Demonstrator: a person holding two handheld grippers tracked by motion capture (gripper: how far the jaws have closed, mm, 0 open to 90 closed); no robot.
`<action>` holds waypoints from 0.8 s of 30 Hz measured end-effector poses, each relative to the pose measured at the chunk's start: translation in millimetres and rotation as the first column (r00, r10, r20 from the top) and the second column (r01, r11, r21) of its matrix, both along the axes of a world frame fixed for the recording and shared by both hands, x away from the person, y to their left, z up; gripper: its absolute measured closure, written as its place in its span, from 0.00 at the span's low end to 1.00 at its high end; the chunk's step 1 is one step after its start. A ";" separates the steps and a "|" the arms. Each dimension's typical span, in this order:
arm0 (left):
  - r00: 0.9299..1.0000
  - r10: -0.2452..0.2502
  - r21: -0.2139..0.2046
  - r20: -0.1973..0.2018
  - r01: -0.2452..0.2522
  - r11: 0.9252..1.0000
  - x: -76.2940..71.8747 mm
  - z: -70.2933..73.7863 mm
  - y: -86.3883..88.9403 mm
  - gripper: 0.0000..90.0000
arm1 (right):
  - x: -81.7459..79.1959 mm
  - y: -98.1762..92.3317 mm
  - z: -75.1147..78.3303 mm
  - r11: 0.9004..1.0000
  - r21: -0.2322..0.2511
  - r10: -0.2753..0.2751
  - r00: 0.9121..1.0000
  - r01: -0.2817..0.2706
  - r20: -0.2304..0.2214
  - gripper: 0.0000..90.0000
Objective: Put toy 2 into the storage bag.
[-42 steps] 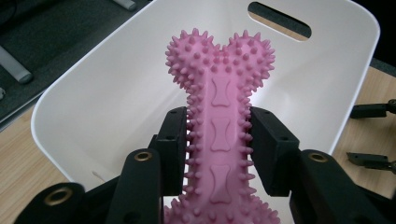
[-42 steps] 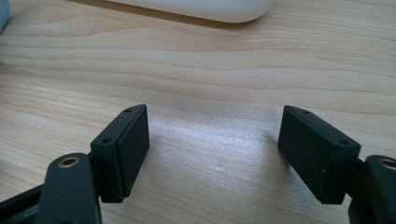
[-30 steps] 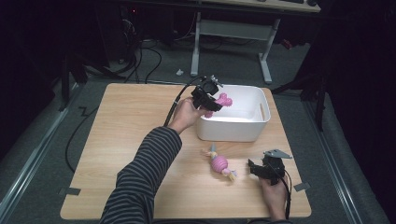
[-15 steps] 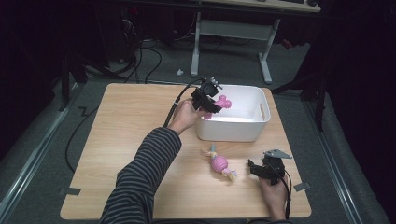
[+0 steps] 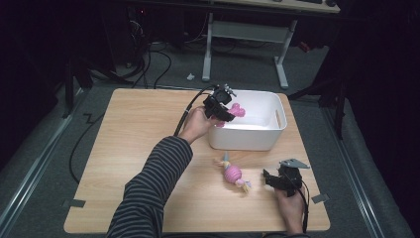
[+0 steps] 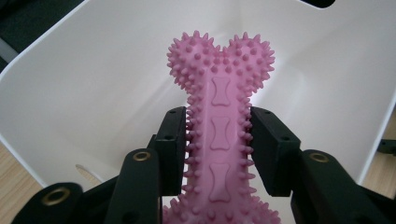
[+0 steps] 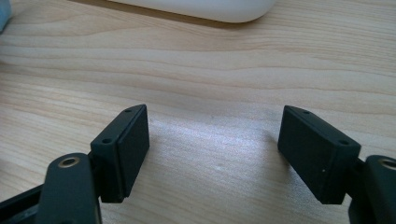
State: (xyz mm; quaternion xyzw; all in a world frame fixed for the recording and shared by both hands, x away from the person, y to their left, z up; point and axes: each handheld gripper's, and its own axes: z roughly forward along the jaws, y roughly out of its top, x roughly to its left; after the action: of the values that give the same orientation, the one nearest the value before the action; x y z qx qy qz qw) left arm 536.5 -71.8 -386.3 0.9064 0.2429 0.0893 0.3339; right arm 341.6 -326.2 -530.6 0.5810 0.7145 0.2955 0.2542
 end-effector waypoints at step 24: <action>0.999 0.049 -0.074 0.015 -0.048 0.996 -9.2 18.4 22.1 0.44 | 0.1 -0.1 -0.1 1.000 -0.001 0.002 1.000 -0.002 0.002 0.28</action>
State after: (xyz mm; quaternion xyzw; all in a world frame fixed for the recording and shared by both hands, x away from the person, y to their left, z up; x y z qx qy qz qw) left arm 527.3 -49.7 -367.8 0.8866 0.2650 0.0960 0.3668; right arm 341.6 -326.3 -530.6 0.5799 0.7150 0.2960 0.2546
